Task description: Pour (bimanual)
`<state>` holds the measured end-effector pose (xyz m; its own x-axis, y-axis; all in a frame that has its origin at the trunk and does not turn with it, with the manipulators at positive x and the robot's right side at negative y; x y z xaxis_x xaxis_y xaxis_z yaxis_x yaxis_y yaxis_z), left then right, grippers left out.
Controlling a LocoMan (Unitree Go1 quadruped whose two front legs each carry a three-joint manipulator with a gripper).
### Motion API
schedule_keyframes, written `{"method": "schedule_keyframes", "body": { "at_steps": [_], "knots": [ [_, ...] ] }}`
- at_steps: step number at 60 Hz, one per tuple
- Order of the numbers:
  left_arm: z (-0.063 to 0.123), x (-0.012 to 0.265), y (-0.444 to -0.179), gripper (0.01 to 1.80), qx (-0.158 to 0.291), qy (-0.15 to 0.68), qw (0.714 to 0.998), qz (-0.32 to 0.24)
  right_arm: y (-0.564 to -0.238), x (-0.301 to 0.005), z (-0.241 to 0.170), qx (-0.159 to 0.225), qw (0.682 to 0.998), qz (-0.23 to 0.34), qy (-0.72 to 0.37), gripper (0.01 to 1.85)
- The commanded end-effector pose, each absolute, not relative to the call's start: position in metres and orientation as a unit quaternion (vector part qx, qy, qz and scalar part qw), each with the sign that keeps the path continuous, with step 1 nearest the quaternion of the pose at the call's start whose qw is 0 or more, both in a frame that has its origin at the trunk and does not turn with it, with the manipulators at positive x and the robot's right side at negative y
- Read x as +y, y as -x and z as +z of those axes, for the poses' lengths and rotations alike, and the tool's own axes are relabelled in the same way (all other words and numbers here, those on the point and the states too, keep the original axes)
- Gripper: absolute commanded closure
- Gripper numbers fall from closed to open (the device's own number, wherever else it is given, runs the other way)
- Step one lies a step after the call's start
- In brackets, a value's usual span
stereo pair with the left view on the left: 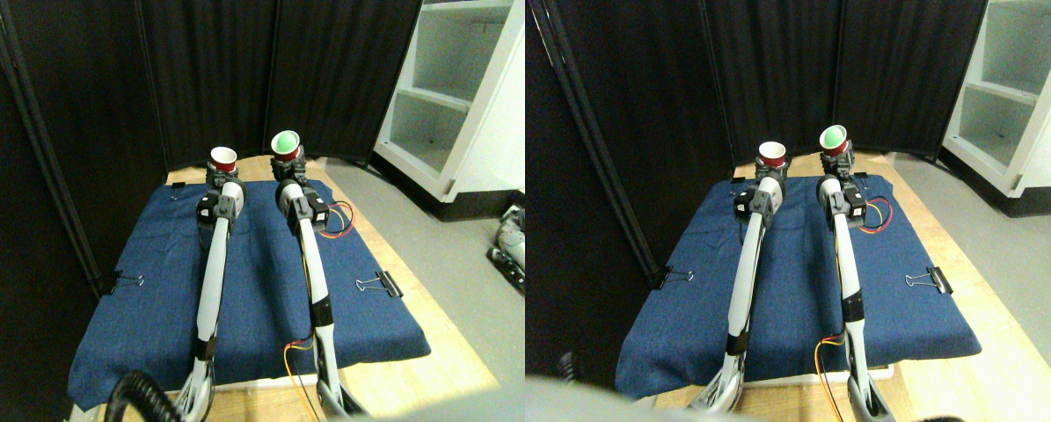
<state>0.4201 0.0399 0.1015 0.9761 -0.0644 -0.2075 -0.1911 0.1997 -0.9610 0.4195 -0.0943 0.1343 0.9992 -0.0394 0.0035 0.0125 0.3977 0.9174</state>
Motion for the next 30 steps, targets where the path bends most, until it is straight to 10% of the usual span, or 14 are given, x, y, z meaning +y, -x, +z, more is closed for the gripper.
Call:
{"method": "schedule_keyframes", "body": {
  "at_steps": [1, 30],
  "knots": [
    [0.104, 0.032, -0.421, 1.48, 0.097, 0.636, 0.765, 0.035, -0.42, -0.094, 0.146, -0.023, 0.836, 0.001, -0.549, 1.53],
    [0.105, 0.001, -0.415, 1.48, 0.118, 0.656, 0.745, 0.033, -0.415, -0.09, 0.176, -0.007, 0.871, 0.019, -0.491, 1.53]
  ]
}}
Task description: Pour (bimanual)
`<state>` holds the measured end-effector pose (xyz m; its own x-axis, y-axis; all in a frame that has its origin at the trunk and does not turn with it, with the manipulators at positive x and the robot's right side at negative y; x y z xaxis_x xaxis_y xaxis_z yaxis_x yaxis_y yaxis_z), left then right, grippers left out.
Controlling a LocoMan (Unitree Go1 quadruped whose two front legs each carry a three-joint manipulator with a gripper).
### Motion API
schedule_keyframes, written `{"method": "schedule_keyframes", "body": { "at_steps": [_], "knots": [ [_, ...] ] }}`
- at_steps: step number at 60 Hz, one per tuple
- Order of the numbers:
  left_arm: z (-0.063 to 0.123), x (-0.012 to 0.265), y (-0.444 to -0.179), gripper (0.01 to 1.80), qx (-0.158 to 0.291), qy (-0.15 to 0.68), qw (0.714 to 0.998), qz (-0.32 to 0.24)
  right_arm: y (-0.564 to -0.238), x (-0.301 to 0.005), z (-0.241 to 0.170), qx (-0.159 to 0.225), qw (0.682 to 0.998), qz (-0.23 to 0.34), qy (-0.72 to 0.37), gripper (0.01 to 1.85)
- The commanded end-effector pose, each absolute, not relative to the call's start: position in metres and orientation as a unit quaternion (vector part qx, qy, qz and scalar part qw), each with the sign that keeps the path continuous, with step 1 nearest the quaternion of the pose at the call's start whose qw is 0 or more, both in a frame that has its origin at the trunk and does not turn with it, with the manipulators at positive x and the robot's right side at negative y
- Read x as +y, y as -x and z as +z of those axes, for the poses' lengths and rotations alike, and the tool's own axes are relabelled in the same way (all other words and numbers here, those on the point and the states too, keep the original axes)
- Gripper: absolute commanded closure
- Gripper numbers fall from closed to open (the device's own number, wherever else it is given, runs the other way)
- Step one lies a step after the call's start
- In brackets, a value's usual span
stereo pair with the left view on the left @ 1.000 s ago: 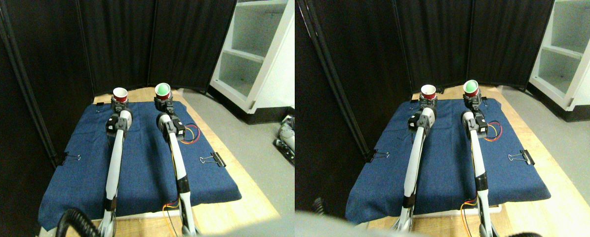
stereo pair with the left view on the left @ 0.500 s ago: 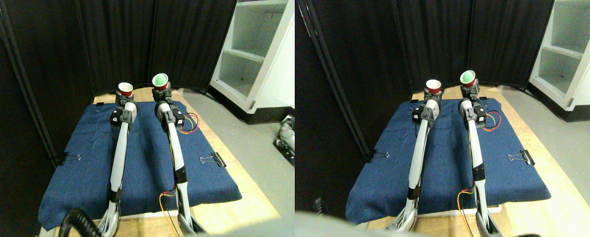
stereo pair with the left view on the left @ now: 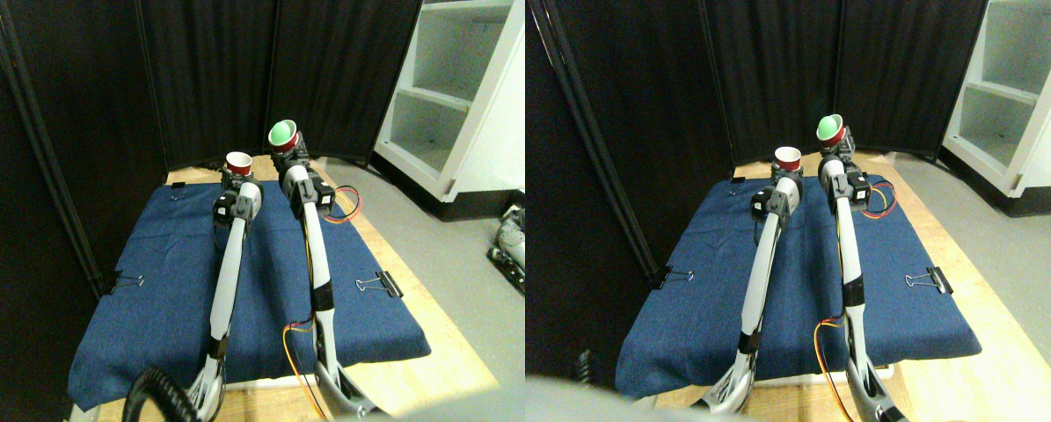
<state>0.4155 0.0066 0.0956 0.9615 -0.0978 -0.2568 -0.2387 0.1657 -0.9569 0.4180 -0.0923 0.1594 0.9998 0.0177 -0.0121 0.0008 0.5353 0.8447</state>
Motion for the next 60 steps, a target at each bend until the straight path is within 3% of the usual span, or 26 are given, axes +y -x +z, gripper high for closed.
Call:
{"method": "schedule_keyframes", "body": {
  "at_steps": [1, 22, 35, 60],
  "knots": [
    [0.105, 0.001, -0.415, 1.48, 0.118, 0.656, 0.745, 0.033, -0.415, -0.09, 0.176, -0.007, 0.871, 0.019, -0.491, 1.53],
    [0.106, -0.005, -0.409, 1.48, 0.129, 0.658, 0.741, 0.027, -0.414, -0.085, 0.186, 0.007, 0.892, 0.023, -0.451, 1.53],
    [0.114, -0.009, -0.403, 1.48, 0.15, 0.628, 0.763, 0.0, -0.418, -0.086, 0.182, 0.008, 0.884, 0.028, -0.466, 1.53],
    [0.13, -0.01, -0.396, 1.48, 0.207, 0.599, 0.772, -0.05, -0.417, -0.09, 0.175, 0.011, 0.881, 0.023, -0.472, 1.53]
  ]
}}
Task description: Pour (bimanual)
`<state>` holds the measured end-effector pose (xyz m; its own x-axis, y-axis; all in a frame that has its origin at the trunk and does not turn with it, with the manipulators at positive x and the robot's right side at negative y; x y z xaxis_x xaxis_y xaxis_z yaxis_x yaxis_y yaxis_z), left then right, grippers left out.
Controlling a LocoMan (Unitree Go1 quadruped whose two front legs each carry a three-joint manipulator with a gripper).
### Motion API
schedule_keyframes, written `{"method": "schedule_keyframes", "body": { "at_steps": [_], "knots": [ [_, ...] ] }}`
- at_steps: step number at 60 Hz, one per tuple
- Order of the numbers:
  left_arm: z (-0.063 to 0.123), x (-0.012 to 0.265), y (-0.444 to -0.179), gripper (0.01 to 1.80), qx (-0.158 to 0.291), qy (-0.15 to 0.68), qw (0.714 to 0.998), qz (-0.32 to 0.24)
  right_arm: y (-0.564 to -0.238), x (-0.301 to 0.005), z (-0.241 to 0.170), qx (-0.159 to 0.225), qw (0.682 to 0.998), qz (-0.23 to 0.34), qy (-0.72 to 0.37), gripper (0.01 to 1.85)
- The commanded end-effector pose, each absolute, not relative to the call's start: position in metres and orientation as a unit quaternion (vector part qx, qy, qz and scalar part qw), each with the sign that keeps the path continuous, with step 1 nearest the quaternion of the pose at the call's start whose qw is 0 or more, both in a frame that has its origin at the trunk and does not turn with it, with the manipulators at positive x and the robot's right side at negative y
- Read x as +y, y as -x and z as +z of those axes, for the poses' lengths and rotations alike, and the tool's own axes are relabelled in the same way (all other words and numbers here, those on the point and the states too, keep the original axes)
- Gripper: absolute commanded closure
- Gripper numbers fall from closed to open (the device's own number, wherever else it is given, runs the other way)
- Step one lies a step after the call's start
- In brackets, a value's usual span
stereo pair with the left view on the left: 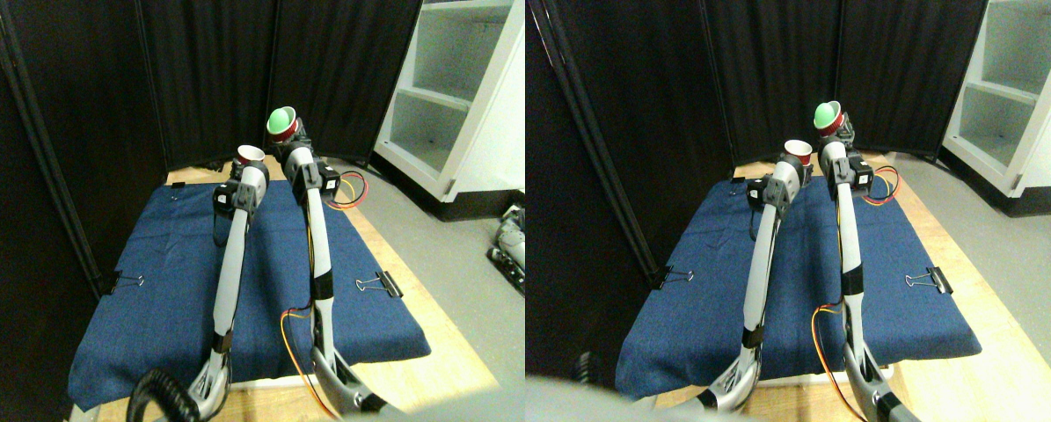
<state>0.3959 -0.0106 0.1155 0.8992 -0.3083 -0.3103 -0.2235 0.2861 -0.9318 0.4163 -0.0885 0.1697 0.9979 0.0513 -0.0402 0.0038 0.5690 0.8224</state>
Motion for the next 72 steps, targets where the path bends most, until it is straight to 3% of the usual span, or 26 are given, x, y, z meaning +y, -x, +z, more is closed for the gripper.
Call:
{"method": "schedule_keyframes", "body": {
  "at_steps": [1, 7, 20, 35, 72],
  "knots": [
    [0.131, -0.009, -0.396, 1.48, 0.21, 0.595, 0.774, -0.053, -0.417, -0.091, 0.174, 0.012, 0.881, 0.022, -0.473, 1.53],
    [0.133, -0.009, -0.393, 1.48, 0.22, 0.573, 0.788, -0.047, -0.417, -0.092, 0.175, 0.009, 0.885, 0.02, -0.464, 1.53],
    [0.129, -0.008, -0.393, 1.48, 0.233, 0.561, 0.792, -0.06, -0.414, -0.095, 0.18, 0.01, 0.89, 0.023, -0.456, 1.53],
    [0.124, -0.007, -0.394, 1.48, 0.234, 0.559, 0.794, -0.055, -0.412, -0.099, 0.185, 0.012, 0.918, 0.033, -0.395, 1.53],
    [0.123, -0.01, -0.401, 1.48, 0.226, 0.571, 0.788, -0.044, -0.416, -0.092, 0.183, 0.038, 0.94, 0.04, -0.336, 1.53]
  ]
}}
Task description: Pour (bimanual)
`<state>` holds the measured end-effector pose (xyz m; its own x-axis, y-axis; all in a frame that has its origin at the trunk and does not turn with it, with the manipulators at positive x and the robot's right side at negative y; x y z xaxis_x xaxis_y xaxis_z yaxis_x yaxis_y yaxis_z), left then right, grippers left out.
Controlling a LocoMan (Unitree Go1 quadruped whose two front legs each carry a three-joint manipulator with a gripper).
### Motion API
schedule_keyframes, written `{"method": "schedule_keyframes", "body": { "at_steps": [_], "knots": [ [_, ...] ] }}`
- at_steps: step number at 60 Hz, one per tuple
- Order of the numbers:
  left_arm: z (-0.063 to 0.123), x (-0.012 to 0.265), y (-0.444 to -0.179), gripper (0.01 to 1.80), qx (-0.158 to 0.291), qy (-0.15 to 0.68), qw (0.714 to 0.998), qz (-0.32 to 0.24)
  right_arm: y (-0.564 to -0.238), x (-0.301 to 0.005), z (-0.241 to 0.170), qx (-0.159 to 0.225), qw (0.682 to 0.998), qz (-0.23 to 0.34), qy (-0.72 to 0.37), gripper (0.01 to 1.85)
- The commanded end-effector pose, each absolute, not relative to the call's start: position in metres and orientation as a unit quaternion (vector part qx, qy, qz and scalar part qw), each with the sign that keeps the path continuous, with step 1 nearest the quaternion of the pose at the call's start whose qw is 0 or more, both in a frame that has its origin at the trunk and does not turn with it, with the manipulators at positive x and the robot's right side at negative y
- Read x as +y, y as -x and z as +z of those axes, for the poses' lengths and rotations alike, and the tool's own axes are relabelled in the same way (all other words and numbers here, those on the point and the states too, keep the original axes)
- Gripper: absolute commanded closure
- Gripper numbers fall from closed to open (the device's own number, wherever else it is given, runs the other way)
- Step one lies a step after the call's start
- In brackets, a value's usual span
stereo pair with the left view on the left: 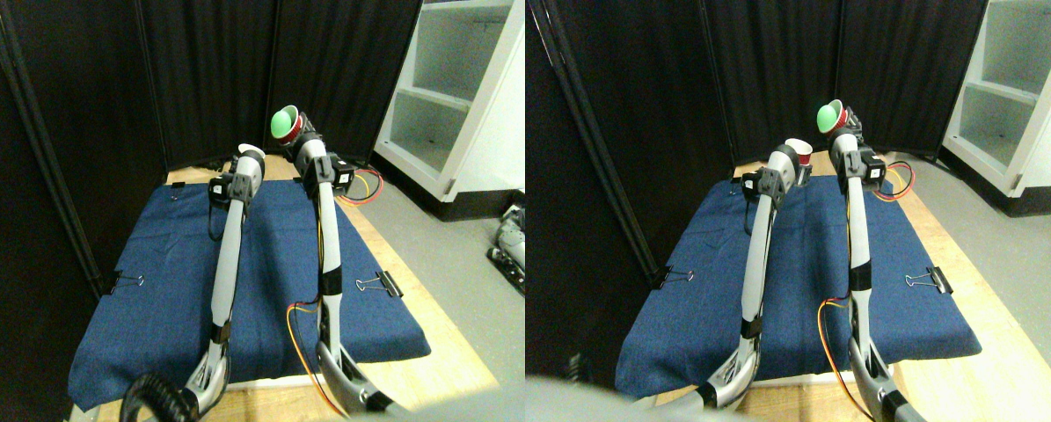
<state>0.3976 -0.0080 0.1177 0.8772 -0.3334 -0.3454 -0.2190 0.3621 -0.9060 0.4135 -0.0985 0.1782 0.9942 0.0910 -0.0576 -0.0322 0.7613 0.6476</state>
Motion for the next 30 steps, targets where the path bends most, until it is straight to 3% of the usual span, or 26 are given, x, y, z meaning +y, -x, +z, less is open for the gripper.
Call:
{"method": "schedule_keyframes", "body": {
  "at_steps": [1, 30],
  "knots": [
    [0.1228, -0.0097, -0.4016, 1.48, 0.227, 0.571, 0.787, -0.047, -0.4161, -0.0912, 0.1831, 0.041, 0.942, 0.035, -0.331, 1.53],
    [0.1201, -0.011, -0.4084, 1.48, 0.224, 0.573, 0.787, -0.046, -0.4256, -0.0837, 0.1801, 0.046, 0.956, 0.036, -0.287, 1.53]
  ]
}}
